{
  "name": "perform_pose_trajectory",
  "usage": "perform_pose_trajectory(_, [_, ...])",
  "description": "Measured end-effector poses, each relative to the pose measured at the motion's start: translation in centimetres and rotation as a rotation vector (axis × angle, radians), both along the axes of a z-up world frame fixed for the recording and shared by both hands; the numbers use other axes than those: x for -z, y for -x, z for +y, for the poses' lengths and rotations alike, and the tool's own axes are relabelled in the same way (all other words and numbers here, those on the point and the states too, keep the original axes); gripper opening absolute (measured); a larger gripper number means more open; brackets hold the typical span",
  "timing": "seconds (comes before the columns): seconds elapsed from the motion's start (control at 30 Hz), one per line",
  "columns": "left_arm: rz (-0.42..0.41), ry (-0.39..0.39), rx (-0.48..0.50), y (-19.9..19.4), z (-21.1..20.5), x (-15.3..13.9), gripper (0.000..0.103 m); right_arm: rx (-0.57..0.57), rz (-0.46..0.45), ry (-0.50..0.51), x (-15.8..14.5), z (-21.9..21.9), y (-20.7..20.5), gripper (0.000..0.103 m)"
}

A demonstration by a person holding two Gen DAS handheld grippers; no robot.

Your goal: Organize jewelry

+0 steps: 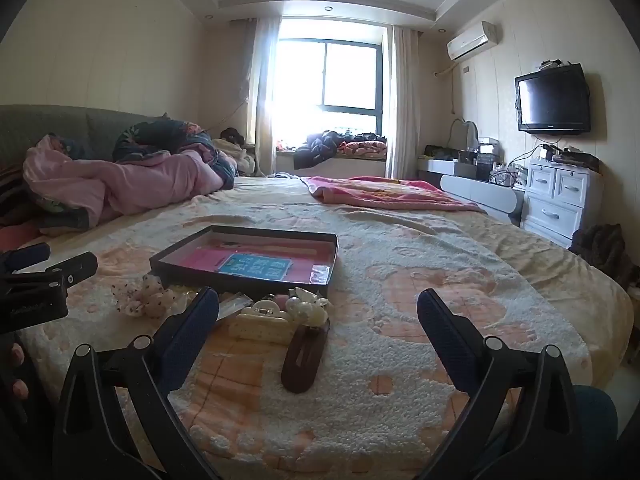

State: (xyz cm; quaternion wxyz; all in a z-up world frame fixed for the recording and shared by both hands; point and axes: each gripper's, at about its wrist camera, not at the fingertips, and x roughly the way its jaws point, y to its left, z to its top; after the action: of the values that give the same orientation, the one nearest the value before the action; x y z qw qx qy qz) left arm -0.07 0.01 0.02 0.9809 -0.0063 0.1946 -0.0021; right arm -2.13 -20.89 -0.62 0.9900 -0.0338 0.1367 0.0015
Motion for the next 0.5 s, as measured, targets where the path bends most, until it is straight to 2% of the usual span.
perform_pose_trajectory(0.5, [-0.005, -0.002, -0.001, -0.13, -0.22, -0.13, 0.092, -0.005, -0.003, -0.002, -0.08, 0.40, -0.15, 0.097])
